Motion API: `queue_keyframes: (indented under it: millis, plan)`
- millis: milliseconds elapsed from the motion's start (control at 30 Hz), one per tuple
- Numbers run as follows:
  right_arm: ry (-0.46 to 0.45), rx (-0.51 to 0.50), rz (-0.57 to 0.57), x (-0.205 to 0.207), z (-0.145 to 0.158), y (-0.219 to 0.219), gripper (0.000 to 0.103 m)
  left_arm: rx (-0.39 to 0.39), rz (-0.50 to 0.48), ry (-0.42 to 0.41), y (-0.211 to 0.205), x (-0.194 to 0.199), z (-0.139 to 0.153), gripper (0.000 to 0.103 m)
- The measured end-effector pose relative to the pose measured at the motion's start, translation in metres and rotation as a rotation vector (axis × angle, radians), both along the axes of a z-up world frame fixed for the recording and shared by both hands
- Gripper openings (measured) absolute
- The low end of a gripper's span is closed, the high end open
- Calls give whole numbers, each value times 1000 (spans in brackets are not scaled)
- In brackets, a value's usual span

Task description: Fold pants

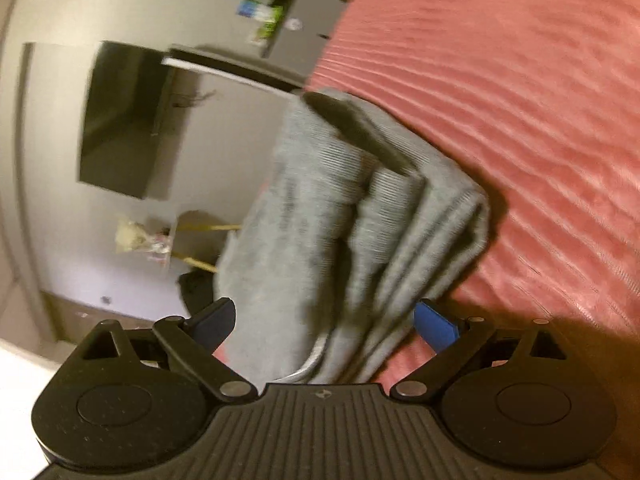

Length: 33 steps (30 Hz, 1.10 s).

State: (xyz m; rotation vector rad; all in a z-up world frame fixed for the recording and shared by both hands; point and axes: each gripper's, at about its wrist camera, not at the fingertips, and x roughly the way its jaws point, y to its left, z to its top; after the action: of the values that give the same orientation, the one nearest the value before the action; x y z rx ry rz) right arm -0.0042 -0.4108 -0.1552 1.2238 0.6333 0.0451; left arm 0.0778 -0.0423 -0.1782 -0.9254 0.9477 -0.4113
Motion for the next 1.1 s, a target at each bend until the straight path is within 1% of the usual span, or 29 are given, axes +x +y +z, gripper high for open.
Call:
queue_keyframes:
  millis: [33, 67, 100, 133, 167, 200, 267, 333, 367, 400, 433, 467, 533, 567, 600, 633, 667, 700, 767, 800, 833, 900, 933, 1000, 1033, 1067, 1100]
  plan:
    - [-14, 10, -1, 0, -1, 0, 96, -7, 0, -8, 0, 3, 1, 84]
    - [-37, -1, -4, 0, 1, 2, 89, 13, 3, -19, -3, 9, 1, 82]
    - [-62, -27, -6, 0, 6, 3, 76, 23, 7, -24, -4, 11, 0, 79]
    - [-82, -65, -8, 0, 12, 6, 73, 18, 16, -22, 0, 10, -2, 76]
    - [-100, -84, -8, 0, 15, 6, 68, 5, 28, -24, 2, 9, -2, 72]
    - [-107, -88, -14, -1, 15, 6, 62, -9, 34, -37, 5, 8, -3, 66]
    - [-101, -43, -35, -1, 5, 2, 61, -26, 51, -57, 11, 4, -7, 61]
    - [-57, 9, -81, 3, -9, -4, 64, -32, 61, -44, 9, 2, -12, 61]
    - [-46, 27, -96, 6, -15, -7, 68, -19, 52, -49, 6, 2, -13, 64]
    - [-53, 57, -110, 8, -18, -9, 69, -5, 36, -67, 3, 1, -11, 73]
    - [-66, 76, -125, 9, -17, -10, 70, 12, 20, -88, -2, 2, -8, 77]
    - [-77, 89, -131, 11, -16, -10, 74, 18, 14, -101, -5, 2, -5, 83]
    - [-93, 45, -132, 15, -11, -6, 74, 8, 29, -98, -7, 8, -6, 84]
    - [-86, 8, -132, 18, -10, -2, 73, -15, 44, -89, -6, 9, -8, 81]
    - [-76, -22, -134, 20, -10, 1, 66, -41, 69, -77, -3, 11, -11, 73]
    - [-61, -49, -132, 24, -11, 3, 62, -57, 84, -62, 0, 13, -14, 68]
    - [-56, -59, -128, 26, -13, 2, 61, -60, 92, -49, 2, 16, -17, 53]
    - [-54, -67, -126, 27, -14, 2, 59, -47, 97, -45, 3, 19, -19, 45]
    - [-40, -130, -114, 31, -8, 6, 55, -45, 85, -65, 4, 20, -22, 41]
    - [-33, -171, -110, 32, -4, 9, 51, -41, 81, -77, 4, 20, -21, 37]
    - [-26, -221, -105, 31, 1, 14, 49, -40, 76, -95, 5, 20, -18, 34]
    - [-28, -264, -99, 29, 11, 19, 42, -57, 87, -157, 7, 15, -8, 29]
    - [-49, -258, -98, 25, 17, 20, 40, -69, 93, -206, 9, 12, 1, 28]
    - [-129, -258, -94, 15, 28, 22, 38, -73, 88, -289, 14, 3, 13, 28]
    - [-165, -270, -88, 11, 32, 23, 38, -65, 83, -302, 14, 1, 14, 29]
    - [-173, -286, -81, 9, 34, 25, 38, -39, 82, -278, 12, 3, 11, 29]
    - [-148, -307, -73, 11, 32, 26, 38, 0, 86, -227, 9, 7, 3, 30]
